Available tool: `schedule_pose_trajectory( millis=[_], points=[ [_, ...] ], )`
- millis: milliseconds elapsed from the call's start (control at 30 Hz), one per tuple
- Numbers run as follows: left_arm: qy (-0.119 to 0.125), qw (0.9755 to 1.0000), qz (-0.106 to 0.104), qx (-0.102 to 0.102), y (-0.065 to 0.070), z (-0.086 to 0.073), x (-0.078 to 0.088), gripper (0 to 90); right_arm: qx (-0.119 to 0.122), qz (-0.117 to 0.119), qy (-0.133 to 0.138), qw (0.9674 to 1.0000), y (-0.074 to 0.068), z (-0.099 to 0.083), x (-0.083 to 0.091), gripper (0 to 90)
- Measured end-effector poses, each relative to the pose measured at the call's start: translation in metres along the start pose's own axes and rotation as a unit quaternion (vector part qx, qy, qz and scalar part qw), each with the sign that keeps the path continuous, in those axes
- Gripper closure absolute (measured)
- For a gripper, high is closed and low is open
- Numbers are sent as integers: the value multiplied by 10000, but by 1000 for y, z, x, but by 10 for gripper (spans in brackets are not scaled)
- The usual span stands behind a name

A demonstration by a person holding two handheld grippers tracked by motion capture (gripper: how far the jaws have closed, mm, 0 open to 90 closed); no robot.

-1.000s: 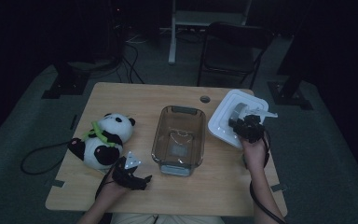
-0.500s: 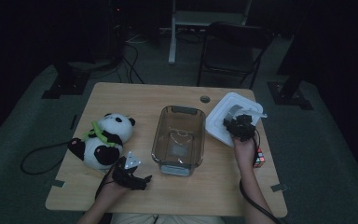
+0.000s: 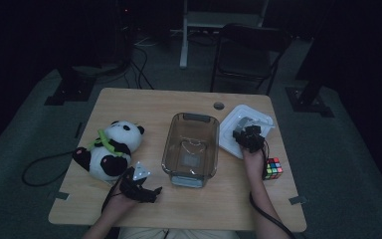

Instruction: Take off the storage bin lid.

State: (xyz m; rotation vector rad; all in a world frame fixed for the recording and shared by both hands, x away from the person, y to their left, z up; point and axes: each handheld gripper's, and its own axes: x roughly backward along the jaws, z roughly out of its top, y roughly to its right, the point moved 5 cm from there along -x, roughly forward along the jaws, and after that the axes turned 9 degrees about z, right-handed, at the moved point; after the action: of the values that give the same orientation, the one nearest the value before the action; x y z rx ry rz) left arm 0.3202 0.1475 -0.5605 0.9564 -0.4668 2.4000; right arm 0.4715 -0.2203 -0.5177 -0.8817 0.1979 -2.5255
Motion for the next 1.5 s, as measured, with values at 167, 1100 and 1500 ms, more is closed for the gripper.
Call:
schedule_pose_trajectory(
  millis=[167,1100,1500],
  points=[
    [0,10000,0,0,0,0,0,57,-62,35,-108,9999,3,-9,-9,688],
    [-116,9998,-51,-159,4,8,-4,57,98,-63,104,9999,-15,-13,4,408],
    [120,9995,295,-16,-1,40,4,58,598,313,138,9976,-48,-24,31,257]
  ],
)
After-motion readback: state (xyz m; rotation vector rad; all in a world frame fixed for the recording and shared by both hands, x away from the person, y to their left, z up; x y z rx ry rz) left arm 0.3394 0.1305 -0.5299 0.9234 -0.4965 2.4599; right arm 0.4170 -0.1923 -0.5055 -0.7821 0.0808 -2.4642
